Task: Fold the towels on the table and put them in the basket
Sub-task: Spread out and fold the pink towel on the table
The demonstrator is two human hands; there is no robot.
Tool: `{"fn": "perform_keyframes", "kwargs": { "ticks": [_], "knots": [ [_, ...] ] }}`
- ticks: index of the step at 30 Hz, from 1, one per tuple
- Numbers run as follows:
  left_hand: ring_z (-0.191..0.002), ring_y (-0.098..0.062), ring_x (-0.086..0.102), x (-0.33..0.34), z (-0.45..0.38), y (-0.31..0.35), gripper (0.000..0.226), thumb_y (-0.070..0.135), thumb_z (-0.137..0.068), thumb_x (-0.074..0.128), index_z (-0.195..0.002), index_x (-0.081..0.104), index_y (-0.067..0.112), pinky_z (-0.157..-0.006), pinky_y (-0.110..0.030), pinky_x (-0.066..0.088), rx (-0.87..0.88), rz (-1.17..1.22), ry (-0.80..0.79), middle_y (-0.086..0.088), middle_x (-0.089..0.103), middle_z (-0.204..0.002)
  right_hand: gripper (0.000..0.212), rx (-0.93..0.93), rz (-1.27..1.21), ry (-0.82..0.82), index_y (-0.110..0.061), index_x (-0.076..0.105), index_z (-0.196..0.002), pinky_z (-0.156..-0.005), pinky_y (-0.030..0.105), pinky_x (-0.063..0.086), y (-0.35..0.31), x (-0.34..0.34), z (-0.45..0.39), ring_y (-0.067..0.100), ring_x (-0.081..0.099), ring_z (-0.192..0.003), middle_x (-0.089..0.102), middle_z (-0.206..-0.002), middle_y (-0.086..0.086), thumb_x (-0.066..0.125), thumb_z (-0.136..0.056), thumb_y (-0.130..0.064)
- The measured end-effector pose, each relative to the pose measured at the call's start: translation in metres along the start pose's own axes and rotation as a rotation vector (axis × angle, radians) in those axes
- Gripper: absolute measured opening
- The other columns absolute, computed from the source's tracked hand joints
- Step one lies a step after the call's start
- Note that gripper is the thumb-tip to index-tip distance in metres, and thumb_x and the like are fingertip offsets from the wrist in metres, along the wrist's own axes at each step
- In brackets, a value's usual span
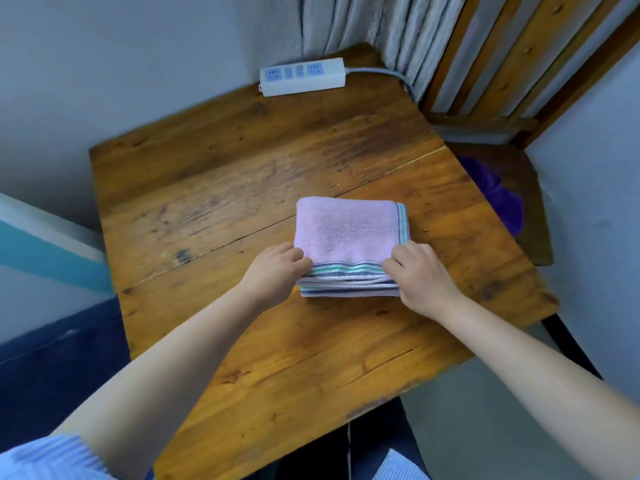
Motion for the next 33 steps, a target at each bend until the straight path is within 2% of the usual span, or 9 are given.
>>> {"fn": "perform_keyframes", "kwargs": {
  "ticks": [11,13,15,17,21,25,28,30,33],
  "knots": [
    [-0.044,-0.019,0.053,0.032,0.016,0.009,0.044,0.007,-0.018,0.083,-0.051,0.056,0.015,-0.04,-0.016,0.029,-0.017,-0.026,-0.033,0.002,0.054,-0.052,0.041,0.006,0.014,-0.073,-0.012,0.063,-0.066,-0.056,0.027,0.047,0.003,0.036,0.028,0.022,0.057,-0.06,0.056,-0.066,0.004,0.075,-0.034,0.01],
    [-0.05,-0.021,0.051,0.029,0.019,0.007,0.036,0.004,-0.031,0.077,-0.057,0.055,0.014,-0.046,-0.021,0.029,-0.035,-0.014,0.069,-0.001,0.055,-0.053,0.041,0.016,-0.001,-0.085,-0.013,0.065,-0.069,-0.06,0.029,0.05,0.004,0.034,0.031,0.022,0.059,-0.063,0.058,-0.069,0.003,0.075,-0.035,0.007],
    [-0.061,-0.019,0.04,0.018,0.019,0.001,0.022,0.001,-0.055,0.051,-0.07,0.046,0.015,-0.051,-0.023,0.027,-0.085,0.096,0.264,-0.006,0.057,-0.057,0.033,0.033,-0.043,-0.032,-0.012,0.066,-0.072,-0.06,0.03,0.051,0.007,0.027,0.029,0.022,0.061,-0.063,0.06,-0.069,0.003,0.07,-0.045,0.007],
    [-0.068,-0.019,0.035,0.004,0.007,-0.004,0.023,0.0,-0.063,0.033,-0.079,0.042,0.014,-0.057,-0.025,0.032,-0.15,0.201,0.423,-0.011,0.062,-0.067,0.025,0.061,-0.07,0.069,-0.01,0.068,-0.074,-0.061,0.029,0.051,0.012,0.017,0.016,0.023,0.06,-0.067,0.062,-0.07,0.005,0.049,-0.062,0.001],
    [-0.094,-0.025,0.046,-0.012,-0.033,-0.003,0.037,-0.002,-0.07,0.032,-0.096,0.058,0.002,-0.073,-0.033,0.051,-0.329,0.294,0.555,-0.021,0.067,-0.095,0.039,0.241,-0.091,0.228,-0.003,0.069,-0.088,-0.07,0.042,0.055,0.024,0.008,-0.029,0.025,0.056,-0.093,0.069,-0.087,0.014,0.034,-0.07,-0.006],
    [-0.109,-0.041,0.06,0.015,-0.066,-0.002,0.043,0.007,-0.077,0.035,-0.104,0.065,-0.006,-0.084,-0.053,0.05,-0.54,0.206,0.321,-0.023,0.066,-0.112,0.046,0.366,-0.004,0.004,-0.007,0.066,-0.105,-0.082,0.055,0.049,0.026,0.029,-0.068,0.033,0.063,-0.107,0.066,-0.114,0.014,0.034,-0.074,-0.014],
    [-0.111,-0.036,0.061,0.042,-0.064,-0.002,0.049,0.026,-0.083,0.035,-0.112,0.064,0.0,-0.089,-0.045,0.05,-0.625,0.129,0.154,-0.017,0.064,-0.12,0.044,0.413,-0.038,-0.156,-0.015,0.058,-0.116,-0.085,0.058,0.046,0.025,0.054,-0.063,0.034,0.06,-0.111,0.063,-0.121,0.011,0.026,-0.09,-0.03],
    [-0.119,-0.035,0.055,0.056,-0.058,-0.001,0.054,0.033,-0.086,0.031,-0.121,0.058,0.002,-0.102,-0.041,0.035,-0.633,0.082,0.157,-0.017,0.06,-0.126,0.052,0.448,-0.062,-0.206,-0.021,0.045,-0.124,-0.09,0.057,0.044,0.027,0.068,-0.053,0.032,0.055,-0.119,0.06,-0.126,0.008,0.005,-0.097,-0.04],
    [-0.13,-0.03,0.031,0.063,-0.056,-0.001,0.052,0.036,-0.097,0.014,-0.13,0.039,0.005,-0.102,-0.037,0.021,-0.65,0.078,0.188,-0.018,0.055,-0.132,0.056,0.475,-0.073,-0.219,-0.024,0.037,-0.128,-0.102,0.054,0.034,0.027,0.075,-0.048,0.027,0.034,-0.127,0.056,-0.132,0.008,-0.002,-0.095,-0.045]
  ]
}}
Point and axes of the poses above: each hand's wrist, its own z-axis away from the middle knuckle, its own x-axis out of the palm, y = z × x, the point moved 5 cm from there along -z, towards the middle knuckle
